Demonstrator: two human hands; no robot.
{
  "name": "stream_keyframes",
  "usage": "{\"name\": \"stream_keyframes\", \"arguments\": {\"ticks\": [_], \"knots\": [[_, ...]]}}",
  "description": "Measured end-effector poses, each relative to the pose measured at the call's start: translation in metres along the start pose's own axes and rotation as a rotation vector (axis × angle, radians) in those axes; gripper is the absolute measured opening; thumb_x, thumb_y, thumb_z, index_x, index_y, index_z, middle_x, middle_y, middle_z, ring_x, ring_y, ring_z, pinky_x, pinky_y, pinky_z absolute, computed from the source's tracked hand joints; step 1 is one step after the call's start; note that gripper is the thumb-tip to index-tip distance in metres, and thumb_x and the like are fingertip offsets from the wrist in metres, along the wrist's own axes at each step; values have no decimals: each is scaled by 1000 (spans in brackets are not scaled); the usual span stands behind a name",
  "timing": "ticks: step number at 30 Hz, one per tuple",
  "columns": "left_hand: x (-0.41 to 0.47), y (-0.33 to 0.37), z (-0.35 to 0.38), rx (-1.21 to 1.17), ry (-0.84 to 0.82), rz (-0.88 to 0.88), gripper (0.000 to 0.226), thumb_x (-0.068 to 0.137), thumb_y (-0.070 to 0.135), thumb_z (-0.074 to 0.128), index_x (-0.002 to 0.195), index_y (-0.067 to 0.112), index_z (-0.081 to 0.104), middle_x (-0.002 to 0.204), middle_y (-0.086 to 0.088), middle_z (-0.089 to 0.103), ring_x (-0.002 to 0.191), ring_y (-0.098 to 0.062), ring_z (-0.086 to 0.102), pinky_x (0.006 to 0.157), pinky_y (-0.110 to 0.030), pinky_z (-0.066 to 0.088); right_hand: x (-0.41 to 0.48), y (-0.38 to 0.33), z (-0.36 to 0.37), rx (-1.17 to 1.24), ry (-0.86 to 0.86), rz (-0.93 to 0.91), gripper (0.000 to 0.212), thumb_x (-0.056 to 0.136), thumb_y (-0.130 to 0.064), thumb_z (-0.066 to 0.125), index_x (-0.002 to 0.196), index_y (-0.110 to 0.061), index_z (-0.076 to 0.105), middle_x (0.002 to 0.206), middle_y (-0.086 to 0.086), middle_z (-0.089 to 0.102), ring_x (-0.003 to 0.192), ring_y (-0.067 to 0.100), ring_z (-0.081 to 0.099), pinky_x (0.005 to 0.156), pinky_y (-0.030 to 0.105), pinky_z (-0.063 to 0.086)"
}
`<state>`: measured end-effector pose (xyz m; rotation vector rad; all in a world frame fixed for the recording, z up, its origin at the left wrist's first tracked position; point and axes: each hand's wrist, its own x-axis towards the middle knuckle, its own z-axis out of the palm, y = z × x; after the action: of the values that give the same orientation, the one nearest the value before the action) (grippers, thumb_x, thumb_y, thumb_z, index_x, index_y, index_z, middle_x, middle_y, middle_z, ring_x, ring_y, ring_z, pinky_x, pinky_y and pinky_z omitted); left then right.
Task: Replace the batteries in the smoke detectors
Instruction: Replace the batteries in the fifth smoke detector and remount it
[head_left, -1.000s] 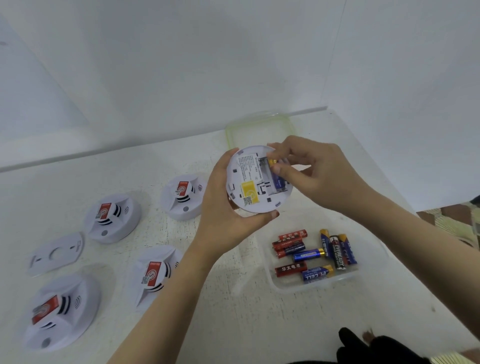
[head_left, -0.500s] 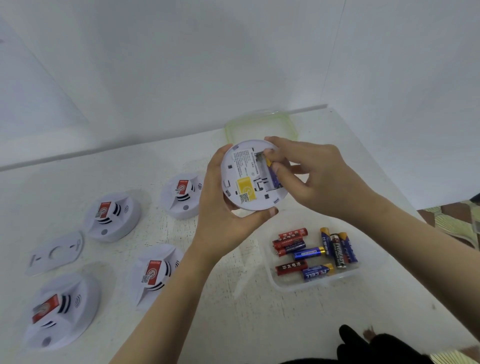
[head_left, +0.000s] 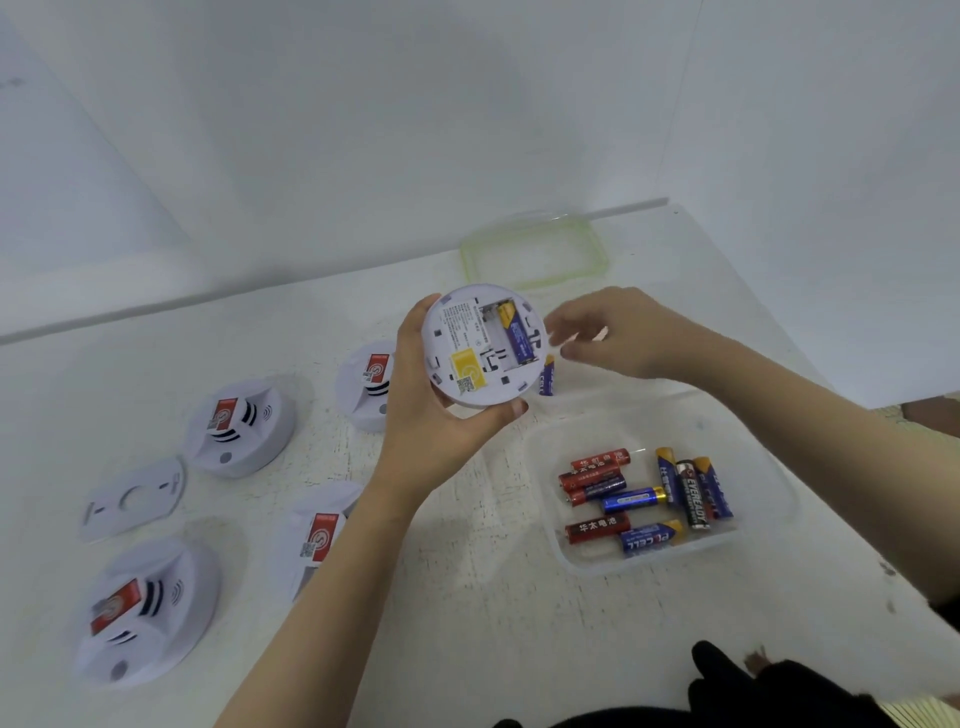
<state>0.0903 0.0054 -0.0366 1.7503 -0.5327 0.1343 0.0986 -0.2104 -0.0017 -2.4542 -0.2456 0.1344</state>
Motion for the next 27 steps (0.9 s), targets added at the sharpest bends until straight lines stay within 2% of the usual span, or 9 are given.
{"name": "stream_keyframes", "arguments": {"ticks": [1, 3, 6, 8, 11, 15, 19, 23, 27], "knots": [[0, -1, 1, 9, 5, 2, 91, 58, 14, 84, 132, 20, 32, 123, 28, 43, 118, 11, 46, 94, -17, 48, 3, -1, 0, -45, -58, -12, 28, 88, -7, 58, 106, -26, 68, 96, -6, 66, 79, -2, 56, 70, 9, 41], [-1, -2, 1, 11, 5, -2, 91, 57, 16, 85, 131, 20, 32, 122, 29, 43, 118, 11, 46, 92, -13, 46, 8, -6, 0, -97, -123, -30, 30, 85, -5, 61, 104, -27, 70, 94, -8, 65, 80, 6, 59, 74, 17, 46], [-3, -3, 0, 11, 9, -12, 94, 57, 23, 86, 133, 18, 31, 123, 30, 44, 119, 11, 46, 93, -11, 44, 16, -7, -1, -267, -201, -53, 24, 82, -11, 67, 102, -25, 71, 95, -13, 57, 86, 12, 58, 78, 26, 45], [-5, -3, -1, 14, 16, -17, 94, 56, 24, 86, 133, 18, 31, 125, 24, 43, 118, 12, 45, 92, -9, 43, 18, -5, -1, -340, -205, -73, 15, 80, -15, 69, 93, -24, 72, 89, -14, 55, 81, 9, 55, 72, 24, 43], [-6, -2, -3, 26, 20, -19, 95, 56, 30, 85, 133, 19, 32, 126, 23, 43, 119, 11, 45, 92, -8, 42, 18, -2, 0, -372, -193, -71, 9, 80, -18, 69, 89, -19, 69, 83, -16, 57, 68, -4, 47, 60, 11, 32], [-4, -1, -3, 22, 25, -29, 96, 54, 39, 81, 135, 20, 32, 127, 24, 44, 121, 6, 46, 96, -16, 46, 15, 5, -3, -290, -206, -40, 14, 82, -22, 69, 96, -21, 69, 86, -13, 62, 68, -6, 49, 60, 9, 34], [-4, -2, -2, 44, 31, -25, 98, 54, 41, 81, 136, 18, 33, 129, 21, 43, 122, 5, 45, 99, -19, 45, 5, 6, -15, -116, -118, -26, 7, 85, -21, 65, 88, -21, 71, 80, -17, 63, 67, -17, 51, 61, 1, 38], [-3, -4, -1, 55, 27, -20, 99, 56, 41, 81, 138, 15, 32, 132, 19, 41, 123, 8, 43, 99, -13, 42, -11, -1, -26, 129, -65, -7, 6, 89, -16, 59, 92, -16, 64, 79, -7, 67, 65, -1, 60, 60, 20, 50], [-2, -3, 1, 48, 21, -14, 97, 57, 40, 80, 137, 13, 32, 131, 19, 41, 122, 8, 43, 99, -12, 41, -26, -10, -28, 262, 108, -88, 8, 89, -12, 61, 95, -12, 66, 78, 4, 68, 64, 10, 63, 59, 28, 54]]}}
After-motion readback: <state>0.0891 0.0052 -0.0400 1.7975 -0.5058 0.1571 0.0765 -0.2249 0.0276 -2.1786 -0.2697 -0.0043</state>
